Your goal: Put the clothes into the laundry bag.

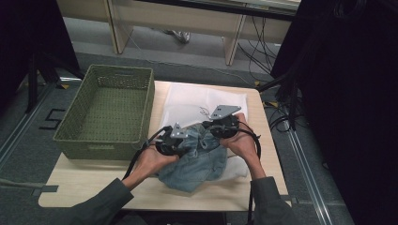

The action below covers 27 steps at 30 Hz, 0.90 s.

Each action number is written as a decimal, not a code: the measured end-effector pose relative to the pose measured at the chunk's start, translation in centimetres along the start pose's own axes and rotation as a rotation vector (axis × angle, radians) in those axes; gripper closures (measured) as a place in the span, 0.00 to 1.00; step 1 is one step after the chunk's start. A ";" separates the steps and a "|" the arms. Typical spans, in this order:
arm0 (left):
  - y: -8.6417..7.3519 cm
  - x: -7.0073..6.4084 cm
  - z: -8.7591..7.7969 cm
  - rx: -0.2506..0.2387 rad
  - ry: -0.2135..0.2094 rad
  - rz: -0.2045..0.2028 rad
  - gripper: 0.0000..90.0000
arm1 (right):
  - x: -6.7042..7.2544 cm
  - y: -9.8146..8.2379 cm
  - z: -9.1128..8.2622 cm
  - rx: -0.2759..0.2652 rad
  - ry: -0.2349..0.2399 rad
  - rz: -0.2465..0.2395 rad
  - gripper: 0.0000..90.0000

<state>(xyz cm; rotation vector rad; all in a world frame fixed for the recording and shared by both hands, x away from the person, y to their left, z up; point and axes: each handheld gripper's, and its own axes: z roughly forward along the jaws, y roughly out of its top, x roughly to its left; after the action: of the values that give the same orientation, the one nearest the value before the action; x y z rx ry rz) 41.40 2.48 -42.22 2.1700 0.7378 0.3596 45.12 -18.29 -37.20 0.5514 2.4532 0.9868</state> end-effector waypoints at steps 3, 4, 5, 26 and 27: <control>0.7 0.7 0.9 -0.028 -0.013 -0.047 0.84 | 0.0 0.0 -0.2 -0.005 -0.005 -0.008 0.98; 0.4 1.4 2.0 -0.015 -0.005 -0.065 0.83 | -0.1 0.0 -0.3 -0.005 -0.001 -0.005 0.98; 0.1 1.5 2.8 -0.006 -0.005 -0.096 0.82 | -0.1 -0.1 -0.2 -0.005 -0.002 0.005 0.98; -5.1 -0.1 2.5 0.220 -0.046 0.034 0.19 | 0.6 -0.4 0.8 0.029 -0.002 0.005 0.98; -5.1 -0.1 3.2 0.225 -0.032 0.045 0.35 | 0.7 -0.4 0.9 0.038 0.013 0.006 0.98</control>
<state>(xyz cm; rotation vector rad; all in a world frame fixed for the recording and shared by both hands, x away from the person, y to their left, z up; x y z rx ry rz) 40.90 3.13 -48.20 2.4012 0.7420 0.2749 44.94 -17.71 -38.19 0.5671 2.4883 0.9504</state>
